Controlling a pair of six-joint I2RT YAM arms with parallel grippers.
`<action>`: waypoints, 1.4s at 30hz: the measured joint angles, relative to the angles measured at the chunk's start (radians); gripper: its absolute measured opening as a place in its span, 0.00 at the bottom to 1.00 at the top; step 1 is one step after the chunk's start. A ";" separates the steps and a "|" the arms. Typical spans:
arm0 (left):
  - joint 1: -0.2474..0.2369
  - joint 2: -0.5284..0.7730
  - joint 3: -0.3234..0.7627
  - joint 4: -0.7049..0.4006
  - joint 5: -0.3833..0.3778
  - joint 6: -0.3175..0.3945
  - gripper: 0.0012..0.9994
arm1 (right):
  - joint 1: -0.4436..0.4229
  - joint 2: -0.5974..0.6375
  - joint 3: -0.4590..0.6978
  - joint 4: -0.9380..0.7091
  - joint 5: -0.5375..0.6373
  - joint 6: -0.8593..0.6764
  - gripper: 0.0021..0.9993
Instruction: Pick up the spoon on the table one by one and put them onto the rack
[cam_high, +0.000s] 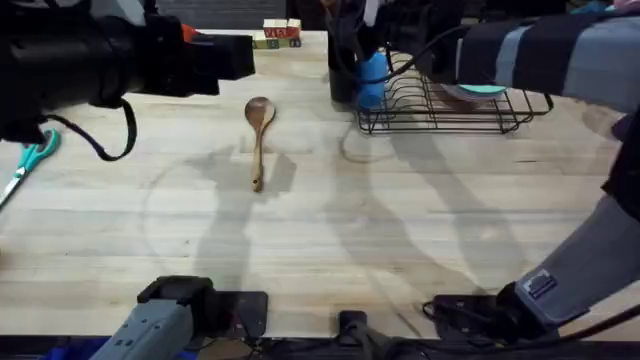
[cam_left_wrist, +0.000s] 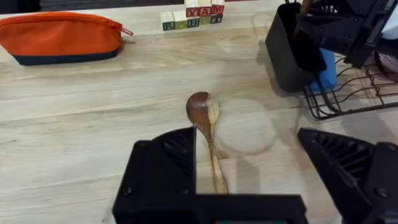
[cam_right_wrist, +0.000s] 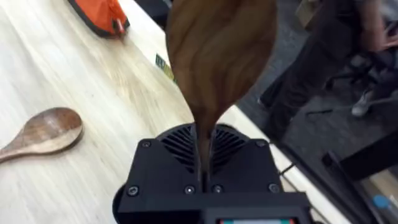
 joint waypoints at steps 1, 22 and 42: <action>0.000 0.000 0.000 0.000 0.000 0.000 0.99 | -0.003 0.000 0.000 -0.011 0.000 0.000 0.03; 0.000 0.000 0.000 0.000 0.000 0.000 0.99 | -0.007 0.000 0.001 0.006 -0.003 -0.016 1.00; 0.000 0.000 0.000 0.000 0.000 0.000 0.99 | -0.018 -0.445 0.002 -0.623 0.073 -0.175 1.00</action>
